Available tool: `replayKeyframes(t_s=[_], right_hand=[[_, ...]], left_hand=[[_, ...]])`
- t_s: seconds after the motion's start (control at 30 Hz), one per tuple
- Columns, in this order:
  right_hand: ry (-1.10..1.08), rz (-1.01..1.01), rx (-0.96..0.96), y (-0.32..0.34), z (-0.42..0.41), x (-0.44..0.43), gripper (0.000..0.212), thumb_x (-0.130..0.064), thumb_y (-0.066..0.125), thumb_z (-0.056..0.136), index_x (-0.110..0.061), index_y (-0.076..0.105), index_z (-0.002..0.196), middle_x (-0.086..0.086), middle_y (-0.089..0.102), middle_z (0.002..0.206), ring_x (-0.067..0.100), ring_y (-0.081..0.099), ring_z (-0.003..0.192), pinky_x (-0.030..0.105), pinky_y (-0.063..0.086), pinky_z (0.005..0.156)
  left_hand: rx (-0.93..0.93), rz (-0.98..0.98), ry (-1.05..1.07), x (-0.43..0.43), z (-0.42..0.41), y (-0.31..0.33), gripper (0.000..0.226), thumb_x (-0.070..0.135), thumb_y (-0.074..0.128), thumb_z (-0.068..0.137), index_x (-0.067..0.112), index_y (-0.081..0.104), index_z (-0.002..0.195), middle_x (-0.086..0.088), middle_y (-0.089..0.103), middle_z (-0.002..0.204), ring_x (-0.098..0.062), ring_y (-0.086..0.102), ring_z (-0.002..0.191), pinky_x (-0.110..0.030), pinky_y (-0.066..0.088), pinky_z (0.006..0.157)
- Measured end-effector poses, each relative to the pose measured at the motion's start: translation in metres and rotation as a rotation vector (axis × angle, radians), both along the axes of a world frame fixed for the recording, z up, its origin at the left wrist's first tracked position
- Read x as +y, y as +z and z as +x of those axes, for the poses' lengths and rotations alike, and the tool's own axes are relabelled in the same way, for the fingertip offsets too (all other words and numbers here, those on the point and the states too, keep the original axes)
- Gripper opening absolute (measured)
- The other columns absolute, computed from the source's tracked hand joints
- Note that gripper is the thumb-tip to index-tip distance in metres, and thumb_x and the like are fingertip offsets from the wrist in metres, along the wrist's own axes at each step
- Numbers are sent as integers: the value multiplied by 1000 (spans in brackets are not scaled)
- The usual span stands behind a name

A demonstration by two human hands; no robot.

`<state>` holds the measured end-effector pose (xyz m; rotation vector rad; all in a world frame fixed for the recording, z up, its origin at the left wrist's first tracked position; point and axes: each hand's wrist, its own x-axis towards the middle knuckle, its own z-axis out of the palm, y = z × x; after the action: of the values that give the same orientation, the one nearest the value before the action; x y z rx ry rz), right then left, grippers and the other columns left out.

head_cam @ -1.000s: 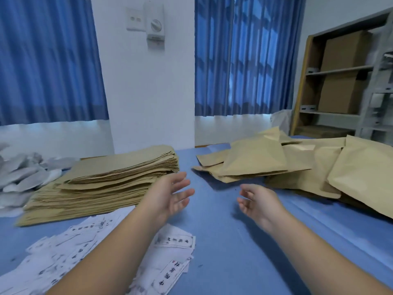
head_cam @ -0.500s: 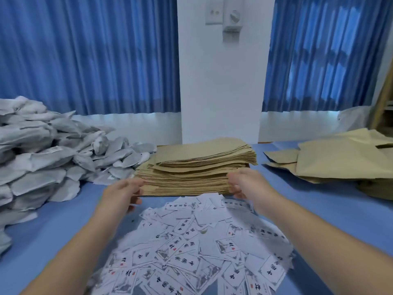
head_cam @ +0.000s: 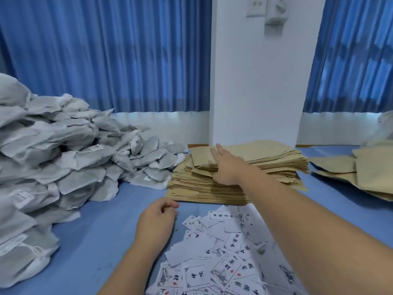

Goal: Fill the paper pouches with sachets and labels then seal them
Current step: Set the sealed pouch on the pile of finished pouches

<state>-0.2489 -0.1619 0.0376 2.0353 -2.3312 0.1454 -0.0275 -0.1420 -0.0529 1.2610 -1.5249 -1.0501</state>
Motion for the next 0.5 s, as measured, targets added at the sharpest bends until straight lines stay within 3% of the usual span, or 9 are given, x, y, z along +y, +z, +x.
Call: replayKeyframes(t_s=[0.07,0.1,0.17,0.2,0.27,0.33,0.5], right_hand=[[-53,23,-44,-5,5,-7,85,-16,52,88,-17,-2,154,2,-1,162,26,18,145,47,26,113],[-74,28,-33,-8,6,-8,81,-13,51,87,-15,5,153,7,17,158,27,28,139,47,30,109],[-90,11,87,-16,10,-7,61,-9,49,86,-14,28,143,10,51,133,28,47,121,41,37,94],[-86,-33,180,-18,12,-4,51,-8,48,86,-15,38,135,9,58,122,28,51,114,39,37,88],[-65,-164,339,-20,12,1,40,-6,49,86,-19,54,124,5,62,113,26,51,109,35,37,83],[-53,-264,371,-21,10,9,34,-7,52,87,-22,63,116,1,63,110,24,49,108,33,38,77],[-55,-551,135,-33,-4,49,27,-13,49,95,-26,70,107,-4,62,103,24,60,90,27,43,62]], left_hand=[[12,-1,-5,1,0,-1,27,7,51,88,27,68,79,2,69,65,-16,58,53,-36,51,54],[19,0,-4,1,1,0,27,8,51,89,27,68,80,2,69,65,-15,58,53,-35,52,54],[18,0,8,1,1,0,28,8,50,89,27,68,80,2,69,64,-12,57,51,-29,51,50],[18,2,9,1,1,0,27,9,50,88,27,68,80,-1,69,65,-11,56,49,-25,50,48],[14,1,5,0,0,0,27,8,50,88,27,68,80,-7,68,68,-10,53,47,-21,47,45],[6,-2,6,-1,0,1,27,8,50,88,27,67,81,-7,66,66,-8,51,45,-22,49,46],[-23,-31,21,1,-1,2,24,11,52,88,30,67,86,-2,65,67,-7,54,49,-22,50,53]])
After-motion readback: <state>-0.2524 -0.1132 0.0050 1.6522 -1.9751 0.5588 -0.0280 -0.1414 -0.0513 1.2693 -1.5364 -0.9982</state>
